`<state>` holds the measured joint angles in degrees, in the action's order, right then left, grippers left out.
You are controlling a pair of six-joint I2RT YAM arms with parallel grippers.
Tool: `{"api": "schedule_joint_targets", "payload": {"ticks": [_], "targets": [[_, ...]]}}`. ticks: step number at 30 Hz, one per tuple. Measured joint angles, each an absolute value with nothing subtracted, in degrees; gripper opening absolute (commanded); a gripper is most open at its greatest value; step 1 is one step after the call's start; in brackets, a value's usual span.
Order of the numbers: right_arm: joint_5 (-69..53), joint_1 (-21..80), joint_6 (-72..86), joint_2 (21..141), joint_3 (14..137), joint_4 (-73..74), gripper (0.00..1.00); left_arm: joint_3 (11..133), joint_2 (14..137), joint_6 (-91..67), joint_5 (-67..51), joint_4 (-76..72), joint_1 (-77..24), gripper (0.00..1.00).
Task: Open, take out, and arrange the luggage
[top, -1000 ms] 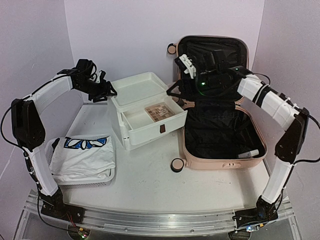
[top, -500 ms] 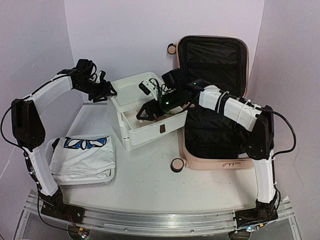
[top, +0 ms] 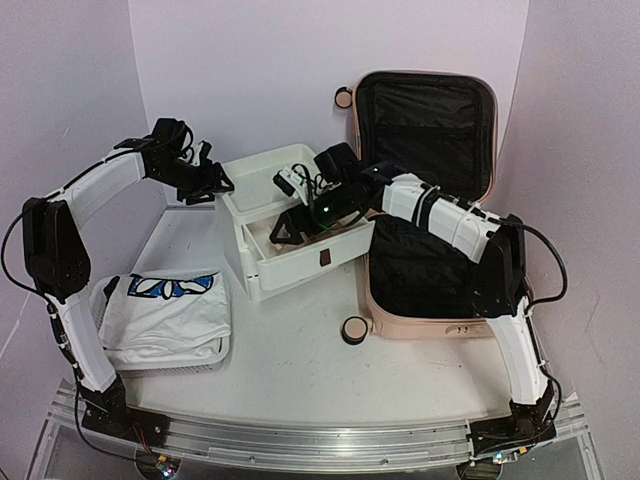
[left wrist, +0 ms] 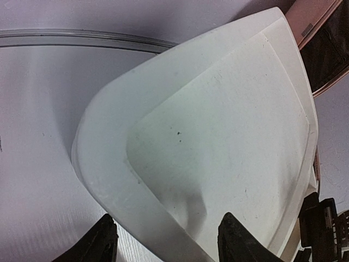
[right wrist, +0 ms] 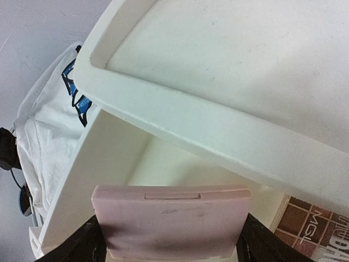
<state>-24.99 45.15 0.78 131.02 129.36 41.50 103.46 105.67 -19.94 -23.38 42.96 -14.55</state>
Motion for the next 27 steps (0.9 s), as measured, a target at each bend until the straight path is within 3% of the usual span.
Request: {"api": "schedule_joint_targets", "payload": {"ticks": [6,16,24,27], "targets": [[-26.2,45.1,2.4,131.6,131.1,41.8,0.97,103.5,105.7,-19.9,-23.5,42.9,-14.6,0.62],[-21.6,45.1,6.4,129.3,131.2,44.0,0.96,103.4,105.7,-19.8,-23.9,42.9,-14.6,0.63],[-10.1,45.1,8.8,108.9,111.3,46.5,0.93,103.4,105.7,-19.9,-24.0,42.9,-14.6,0.63],[-8.9,45.0,10.6,101.7,103.4,47.0,0.81,103.4,105.7,-19.9,-24.0,42.9,-14.6,0.63]]}}
